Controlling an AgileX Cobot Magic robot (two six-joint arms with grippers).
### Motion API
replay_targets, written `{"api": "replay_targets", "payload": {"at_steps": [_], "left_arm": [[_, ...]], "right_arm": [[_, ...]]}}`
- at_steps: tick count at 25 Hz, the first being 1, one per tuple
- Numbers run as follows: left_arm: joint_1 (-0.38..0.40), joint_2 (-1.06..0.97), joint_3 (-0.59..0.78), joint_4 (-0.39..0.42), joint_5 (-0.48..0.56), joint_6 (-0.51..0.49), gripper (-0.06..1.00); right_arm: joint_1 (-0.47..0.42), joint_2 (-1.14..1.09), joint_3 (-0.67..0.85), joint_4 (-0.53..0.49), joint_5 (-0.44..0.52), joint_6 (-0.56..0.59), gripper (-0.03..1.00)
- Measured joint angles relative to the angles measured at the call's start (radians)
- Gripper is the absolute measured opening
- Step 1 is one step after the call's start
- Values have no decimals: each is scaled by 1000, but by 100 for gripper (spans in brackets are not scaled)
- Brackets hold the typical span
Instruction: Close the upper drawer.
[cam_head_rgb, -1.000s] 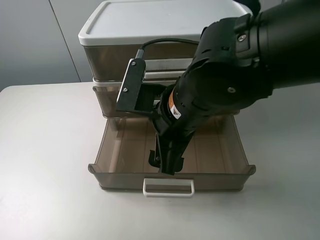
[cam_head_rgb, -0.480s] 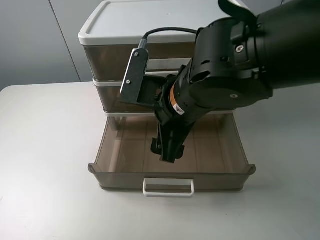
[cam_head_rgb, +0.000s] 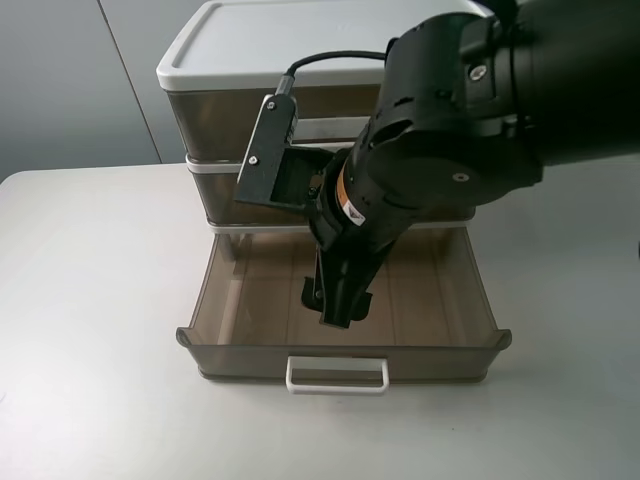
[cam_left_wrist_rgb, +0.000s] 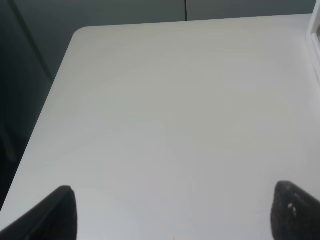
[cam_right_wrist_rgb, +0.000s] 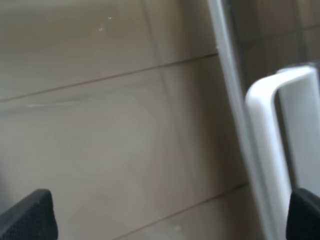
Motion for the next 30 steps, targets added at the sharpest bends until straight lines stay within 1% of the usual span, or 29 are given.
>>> {"api": "replay_targets", "payload": {"at_steps": [2,4,5,7,8,10,11,14,16,17,19,20,22,23,26,28,30], "left_arm": [[0,0,0,0,0,0,74],[0,0,0,0,0,0,74],[0,0,0,0,0,0,74],[0,0,0,0,0,0,74],[0,0,0,0,0,0,74],[0,0,0,0,0,0,74],[0,0,0,0,0,0,74],[0,0,0,0,0,0,74],[0,0,0,0,0,0,74],[0,0,0,0,0,0,74],[0,0,0,0,0,0,74],[0,0,0,0,0,0,74],[0,0,0,0,0,0,74],[0,0,0,0,0,0,74],[0,0,0,0,0,0,74],[0,0,0,0,0,0,74],[0,0,0,0,0,0,74]], "right_arm": [[4,-33,-31,116,80,-52,70],[4,-75,-63,257,177,-89,70],[4,-101,-74,317,232,-98,70],[-25,-159,-86,442,321,-95,70],[-57,-185,-86,488,362,-87,70],[-146,-240,-87,537,443,-62,70],[-210,-260,-87,550,466,-57,70],[-437,-316,-87,571,488,-63,70],[-621,-336,-87,581,491,-84,70],[-697,-342,-87,581,492,-87,70],[-854,-347,-87,560,493,-82,70],[-917,-352,-87,547,493,-79,70],[-1001,-367,-87,507,493,-72,70],[-1028,-384,-83,484,493,-62,70],[-1049,-476,-19,392,493,-26,70],[-1052,-586,80,365,488,-8,70],[-1052,-719,184,359,439,0,70]]}}
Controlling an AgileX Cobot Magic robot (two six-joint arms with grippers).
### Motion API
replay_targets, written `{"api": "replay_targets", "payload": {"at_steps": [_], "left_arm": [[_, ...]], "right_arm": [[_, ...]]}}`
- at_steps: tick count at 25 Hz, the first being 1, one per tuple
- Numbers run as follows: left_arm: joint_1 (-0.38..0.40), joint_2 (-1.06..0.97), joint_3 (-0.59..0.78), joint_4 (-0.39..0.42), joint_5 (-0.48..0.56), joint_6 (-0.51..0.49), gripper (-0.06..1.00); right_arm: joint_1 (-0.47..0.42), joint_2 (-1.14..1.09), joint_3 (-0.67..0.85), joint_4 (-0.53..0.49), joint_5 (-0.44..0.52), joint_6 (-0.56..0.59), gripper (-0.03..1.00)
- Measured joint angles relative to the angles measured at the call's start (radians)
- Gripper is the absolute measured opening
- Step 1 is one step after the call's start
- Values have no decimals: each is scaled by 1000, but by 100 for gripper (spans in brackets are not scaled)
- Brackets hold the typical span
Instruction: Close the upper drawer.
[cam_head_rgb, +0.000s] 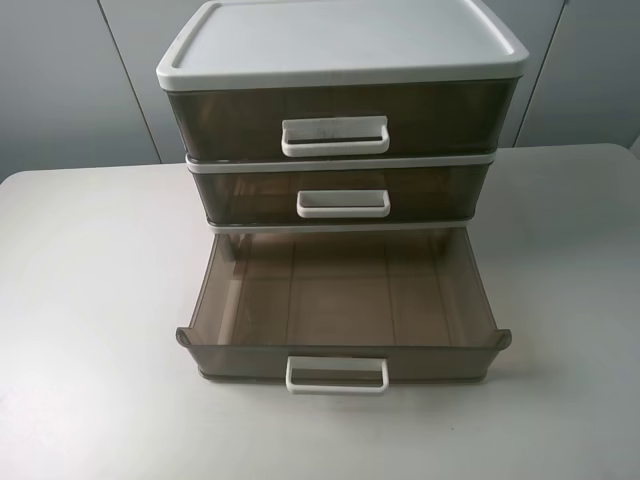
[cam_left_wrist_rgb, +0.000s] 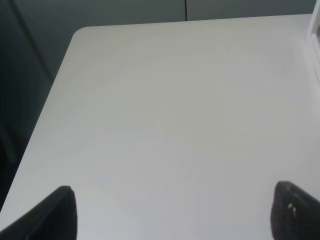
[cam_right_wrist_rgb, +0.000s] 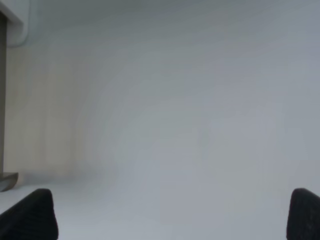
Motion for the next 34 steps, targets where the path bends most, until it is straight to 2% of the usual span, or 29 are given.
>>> {"api": "replay_targets", "payload": {"at_steps": [2,5,9,12,16,34], "left_arm": [[0,0,0,0,0,0,74],[0,0,0,0,0,0,74],[0,0,0,0,0,0,74],[0,0,0,0,0,0,74],[0,0,0,0,0,0,74],[0,0,0,0,0,0,74]], "right_arm": [[0,-158,86,40,-33,7,70],[2,-365,162,84,0,9,70],[18,-593,258,91,1,9,70],[18,-728,327,96,-31,-13,70],[18,-851,341,103,-56,-38,70],[18,-904,341,114,-58,-38,70]]}}
